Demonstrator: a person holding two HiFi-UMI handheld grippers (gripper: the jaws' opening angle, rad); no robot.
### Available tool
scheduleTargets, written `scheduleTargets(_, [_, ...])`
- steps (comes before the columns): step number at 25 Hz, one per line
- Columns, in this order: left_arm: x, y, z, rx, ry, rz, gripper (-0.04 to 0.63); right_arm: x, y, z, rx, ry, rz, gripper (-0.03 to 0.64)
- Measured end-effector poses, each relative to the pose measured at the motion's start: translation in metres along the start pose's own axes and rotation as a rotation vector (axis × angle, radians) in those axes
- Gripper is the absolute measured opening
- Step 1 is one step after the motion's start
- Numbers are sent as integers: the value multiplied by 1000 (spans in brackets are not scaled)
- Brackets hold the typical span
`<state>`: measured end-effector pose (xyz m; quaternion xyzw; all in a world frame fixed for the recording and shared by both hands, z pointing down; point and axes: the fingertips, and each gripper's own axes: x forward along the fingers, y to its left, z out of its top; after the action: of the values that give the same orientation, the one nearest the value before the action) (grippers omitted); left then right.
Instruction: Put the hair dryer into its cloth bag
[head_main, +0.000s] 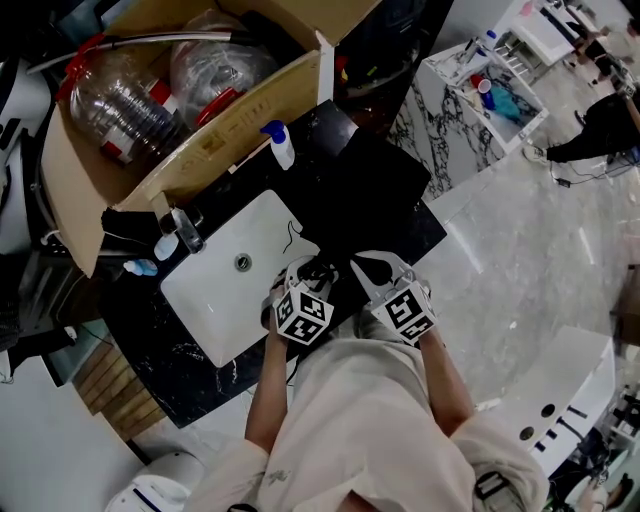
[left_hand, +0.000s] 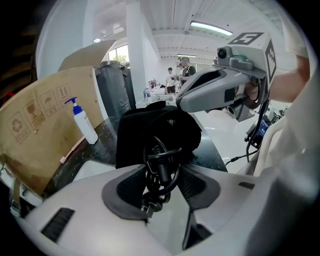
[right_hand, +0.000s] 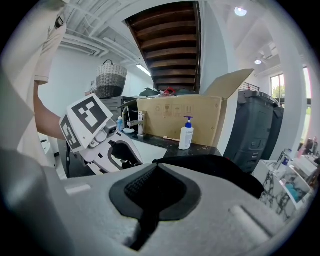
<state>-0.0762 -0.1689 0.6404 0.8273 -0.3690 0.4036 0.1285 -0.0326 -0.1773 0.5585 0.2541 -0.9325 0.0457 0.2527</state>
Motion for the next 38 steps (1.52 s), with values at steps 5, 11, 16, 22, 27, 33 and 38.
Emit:
scheduleTargets(5, [5, 4, 16, 3, -34, 20, 178, -1, 4, 6, -17, -15, 30, 5])
scheduleTargets(11, [20, 4, 29, -3, -52, 15, 176, -2, 10, 7, -25, -16, 66, 5])
scheduleTargets(16, [32, 5, 35, -7, -61, 11, 176, -5, 22, 10, -28, -38, 137, 5])
scheduleTargets(22, [43, 4, 36, -15, -67, -13, 175, -4, 34, 10, -40, -37, 190, 5])
scheduleTargets(27, [49, 7, 39, -17, -87, -15, 176, -8, 30, 8, -29, -41, 175, 5])
scheduleTargets(33, [56, 10, 42, -27, -121, -18, 184, -12, 15, 3, 31, -47, 115, 5])
scheduleTargets(38, [60, 10, 46, -33, -161, -19, 209, -15, 7, 0, 45, -43, 87, 5])
